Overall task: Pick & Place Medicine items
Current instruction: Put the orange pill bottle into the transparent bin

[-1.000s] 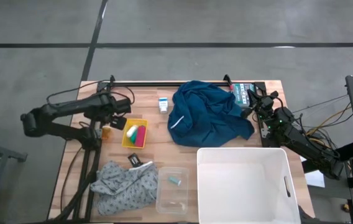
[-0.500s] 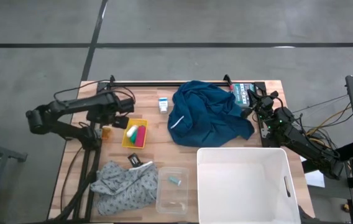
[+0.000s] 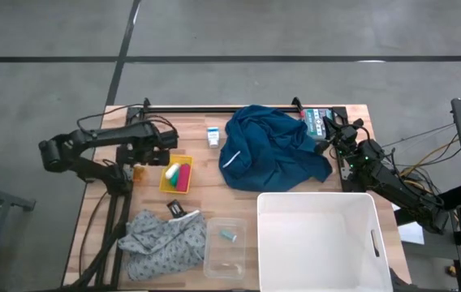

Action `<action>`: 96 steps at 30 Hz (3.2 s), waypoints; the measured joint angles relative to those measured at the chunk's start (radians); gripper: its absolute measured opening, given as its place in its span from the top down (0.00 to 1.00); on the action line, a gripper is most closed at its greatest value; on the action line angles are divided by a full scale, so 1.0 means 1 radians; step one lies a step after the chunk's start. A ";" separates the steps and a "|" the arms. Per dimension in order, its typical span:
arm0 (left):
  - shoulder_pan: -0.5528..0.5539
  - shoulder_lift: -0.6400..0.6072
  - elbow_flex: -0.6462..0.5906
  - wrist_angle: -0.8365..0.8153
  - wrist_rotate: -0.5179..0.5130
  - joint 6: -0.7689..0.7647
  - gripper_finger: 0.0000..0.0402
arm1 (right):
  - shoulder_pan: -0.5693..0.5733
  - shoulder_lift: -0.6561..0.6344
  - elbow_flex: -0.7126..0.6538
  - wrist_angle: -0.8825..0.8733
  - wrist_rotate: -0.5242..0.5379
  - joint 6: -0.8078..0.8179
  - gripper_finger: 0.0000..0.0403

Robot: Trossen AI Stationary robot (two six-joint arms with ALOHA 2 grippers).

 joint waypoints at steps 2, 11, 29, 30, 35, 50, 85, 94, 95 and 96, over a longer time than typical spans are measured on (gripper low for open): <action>0.000 0.031 0.000 0.005 0.001 -0.012 0.42 | 0.000 0.000 0.000 0.000 0.000 0.000 0.98; -0.002 0.202 0.000 0.030 0.027 -0.005 0.42 | 0.000 0.000 0.000 0.000 0.000 0.000 0.98; -0.012 0.286 -0.012 0.037 0.004 0.011 0.42 | 0.000 0.000 0.000 0.000 0.000 0.000 0.98; -0.012 0.286 -0.013 0.039 0.004 0.014 0.42 | 0.000 0.000 0.000 0.000 0.000 0.000 0.98; -0.016 0.274 -0.003 0.044 0.004 0.015 0.42 | 0.000 0.000 0.000 0.000 0.000 0.000 0.98; -0.020 0.196 0.001 0.002 0.087 -0.256 0.41 | 0.000 0.000 0.000 0.000 0.000 0.000 0.98; -0.018 0.185 0.000 -0.140 0.117 -0.686 0.51 | 0.000 0.000 0.000 0.000 0.000 0.000 0.98; -0.017 0.185 -0.053 -0.072 0.075 -0.698 0.52 | 0.000 0.000 0.000 0.000 0.000 0.000 0.98; -0.017 0.185 -0.055 -0.069 0.075 -0.700 0.52 | 0.000 0.000 0.000 0.000 0.000 0.000 0.98; -0.017 0.187 -0.052 -0.071 0.073 -0.704 0.52 | 0.000 0.000 0.000 0.000 0.000 0.000 0.98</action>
